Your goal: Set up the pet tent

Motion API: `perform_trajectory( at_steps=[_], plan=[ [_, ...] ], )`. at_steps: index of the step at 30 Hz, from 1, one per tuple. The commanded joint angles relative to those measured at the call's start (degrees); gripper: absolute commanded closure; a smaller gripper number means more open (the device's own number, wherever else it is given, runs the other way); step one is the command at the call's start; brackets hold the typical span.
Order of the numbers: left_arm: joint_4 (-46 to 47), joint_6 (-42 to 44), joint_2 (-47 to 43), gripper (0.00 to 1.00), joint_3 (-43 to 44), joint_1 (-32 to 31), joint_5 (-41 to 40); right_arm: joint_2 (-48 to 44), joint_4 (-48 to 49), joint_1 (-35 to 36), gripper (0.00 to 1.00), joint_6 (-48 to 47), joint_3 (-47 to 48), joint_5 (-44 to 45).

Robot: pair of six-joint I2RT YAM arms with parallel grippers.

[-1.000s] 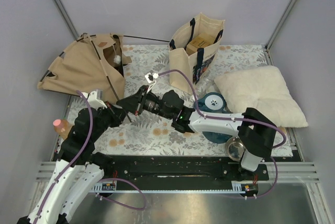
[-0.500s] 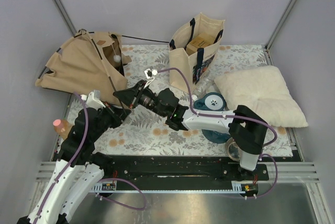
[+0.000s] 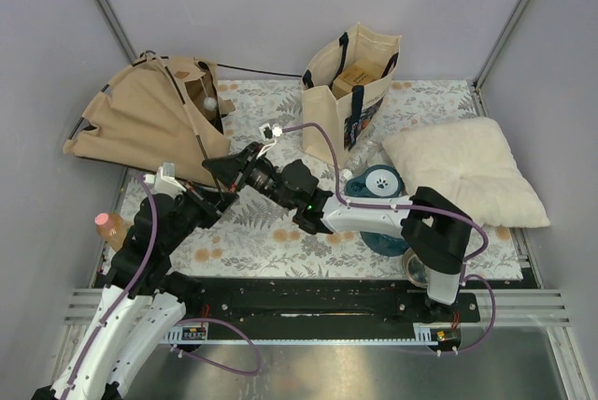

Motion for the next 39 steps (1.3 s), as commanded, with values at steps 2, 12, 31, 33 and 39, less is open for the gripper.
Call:
perform_trajectory(
  at_steps=[2, 12, 31, 33, 39],
  plan=[
    [-3.26, -5.79, -0.59, 1.00, -0.44, -1.51, 13.05, -0.02, 9.21, -0.93, 1.00, -5.11, 2.21, 8.25],
    [1.13, -7.29, -0.15, 1.00, -0.79, -1.51, 11.29, -1.17, 9.65, -0.49, 1.00, -7.83, -3.85, 5.97],
    [2.46, -9.66, -2.26, 1.00, -3.69, -1.51, 11.03, -1.16, 5.53, 2.59, 1.00, -8.97, -2.37, 7.90],
    [1.85, -9.40, -2.00, 1.00, -3.69, -1.51, 10.77, -1.51, 3.95, 2.68, 1.00, -8.54, -1.75, 8.16],
    [2.46, -9.84, -2.35, 1.00, -3.34, -1.51, 9.36, -2.22, 3.86, 3.56, 1.00, -7.56, -5.25, 8.08]
  ],
)
